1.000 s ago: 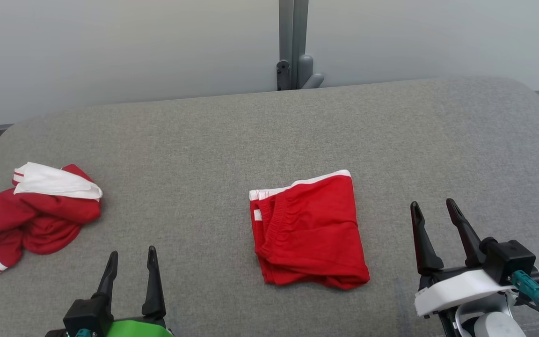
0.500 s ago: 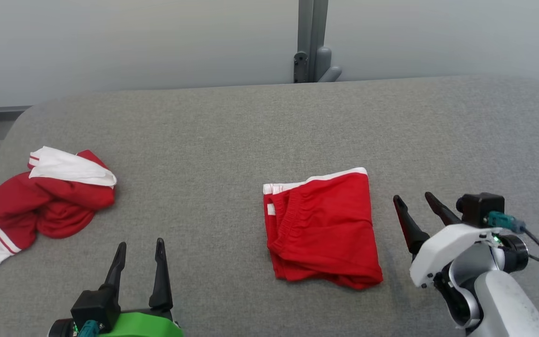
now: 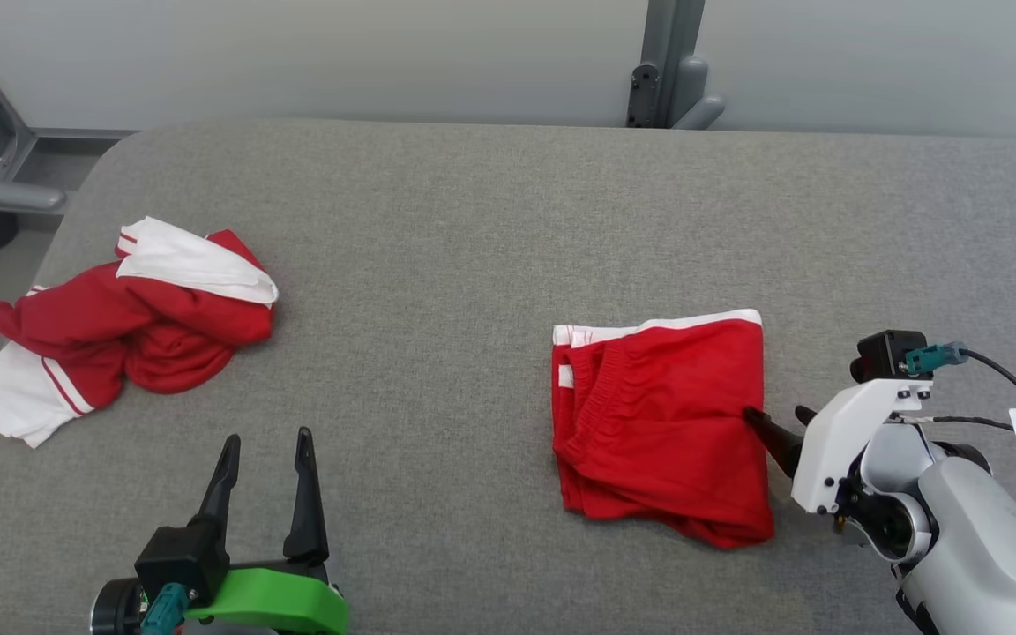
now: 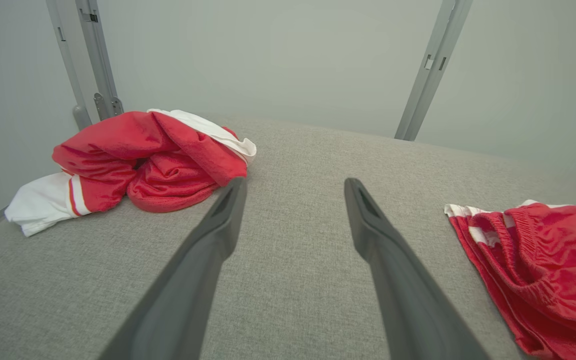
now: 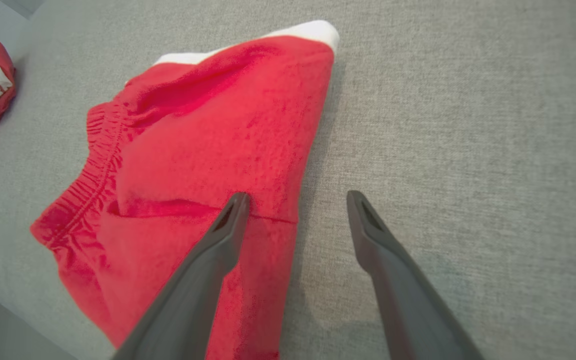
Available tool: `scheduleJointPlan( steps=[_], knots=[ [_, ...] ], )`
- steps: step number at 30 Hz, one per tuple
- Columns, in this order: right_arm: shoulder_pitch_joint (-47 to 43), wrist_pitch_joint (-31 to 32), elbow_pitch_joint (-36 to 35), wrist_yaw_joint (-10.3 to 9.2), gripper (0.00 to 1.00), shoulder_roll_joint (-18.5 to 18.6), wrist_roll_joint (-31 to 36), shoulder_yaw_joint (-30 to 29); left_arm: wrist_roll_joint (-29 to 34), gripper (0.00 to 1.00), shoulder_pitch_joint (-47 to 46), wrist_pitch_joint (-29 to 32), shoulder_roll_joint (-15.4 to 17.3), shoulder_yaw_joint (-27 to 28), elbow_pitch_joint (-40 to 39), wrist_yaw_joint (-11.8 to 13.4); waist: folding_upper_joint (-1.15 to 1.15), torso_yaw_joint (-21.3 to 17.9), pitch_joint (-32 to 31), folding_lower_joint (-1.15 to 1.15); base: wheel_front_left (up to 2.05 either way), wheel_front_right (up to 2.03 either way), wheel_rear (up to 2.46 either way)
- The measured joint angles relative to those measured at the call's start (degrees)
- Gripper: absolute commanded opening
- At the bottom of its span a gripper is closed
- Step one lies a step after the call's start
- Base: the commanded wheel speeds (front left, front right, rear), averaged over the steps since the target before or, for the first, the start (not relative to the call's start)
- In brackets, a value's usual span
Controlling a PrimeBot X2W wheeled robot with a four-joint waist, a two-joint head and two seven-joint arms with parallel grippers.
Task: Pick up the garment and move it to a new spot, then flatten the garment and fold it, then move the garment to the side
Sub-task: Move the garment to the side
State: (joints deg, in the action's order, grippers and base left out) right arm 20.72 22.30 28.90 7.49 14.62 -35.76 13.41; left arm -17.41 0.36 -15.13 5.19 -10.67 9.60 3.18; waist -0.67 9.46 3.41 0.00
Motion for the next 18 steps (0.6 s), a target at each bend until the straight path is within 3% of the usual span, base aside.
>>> scheduleJointPlan(
  steps=[9,10,12,13,18],
  knots=[
    [5.9,1.9,7.9,0.00,1.00,0.7,-5.8,3.8,0.5,1.00,-1.4,0.0,0.0,0.1,-0.3,-0.2,0.00,1.6,2.6,0.00,0.00,0.00,0.00],
    [6.3,2.0,8.3,0.00,0.52,0.6,-6.6,4.5,0.6,1.00,-1.5,0.0,0.0,0.1,-0.3,-0.2,0.00,1.7,2.8,0.00,0.00,0.00,0.00],
    [7.1,2.2,8.6,0.00,0.27,0.6,-8.7,5.8,0.6,1.00,-1.8,0.0,0.0,0.1,-0.3,-0.3,0.00,1.9,3.2,0.00,0.00,0.00,0.00],
    [7.4,2.1,8.6,0.00,0.02,0.8,-9.3,6.6,0.7,1.00,-1.9,0.0,0.0,0.1,-0.3,-0.4,0.00,1.9,3.4,0.00,0.00,0.00,0.00],
    [8.8,-0.9,9.0,0.02,0.00,2.8,-10.6,10.2,1.6,1.00,-2.4,0.0,0.1,-0.2,-1.2,-0.8,0.00,1.6,4.0,0.00,0.00,0.00,0.00]
  ],
)
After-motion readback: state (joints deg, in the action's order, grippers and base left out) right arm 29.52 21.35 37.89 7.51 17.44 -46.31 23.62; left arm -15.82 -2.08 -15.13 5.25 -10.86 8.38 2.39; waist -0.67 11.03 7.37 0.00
